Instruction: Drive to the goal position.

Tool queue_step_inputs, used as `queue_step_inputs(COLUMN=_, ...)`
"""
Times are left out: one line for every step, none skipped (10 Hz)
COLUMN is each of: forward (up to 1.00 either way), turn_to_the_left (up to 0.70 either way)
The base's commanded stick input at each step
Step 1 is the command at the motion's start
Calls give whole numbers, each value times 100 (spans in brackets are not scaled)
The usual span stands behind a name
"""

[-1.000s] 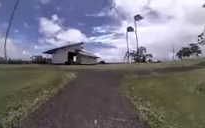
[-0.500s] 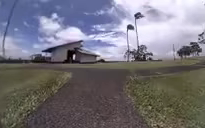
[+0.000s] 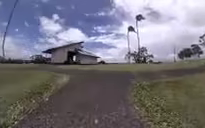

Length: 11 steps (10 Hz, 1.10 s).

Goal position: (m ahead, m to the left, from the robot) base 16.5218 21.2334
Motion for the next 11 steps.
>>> queue_step_inputs(forward=70, turn_to_the_left=0)
queue_step_inputs(forward=70, turn_to_the_left=0)
queue_step_inputs(forward=70, turn_to_the_left=0)
queue_step_inputs(forward=70, turn_to_the_left=0)
queue_step_inputs(forward=70, turn_to_the_left=0)
queue_step_inputs(forward=70, turn_to_the_left=0)
queue_step_inputs(forward=70, turn_to_the_left=0)
queue_step_inputs(forward=70, turn_to_the_left=0)
queue_step_inputs(forward=70, turn_to_the_left=0)
queue_step_inputs(forward=70, turn_to_the_left=0)
queue_step_inputs(forward=70, turn_to_the_left=0)
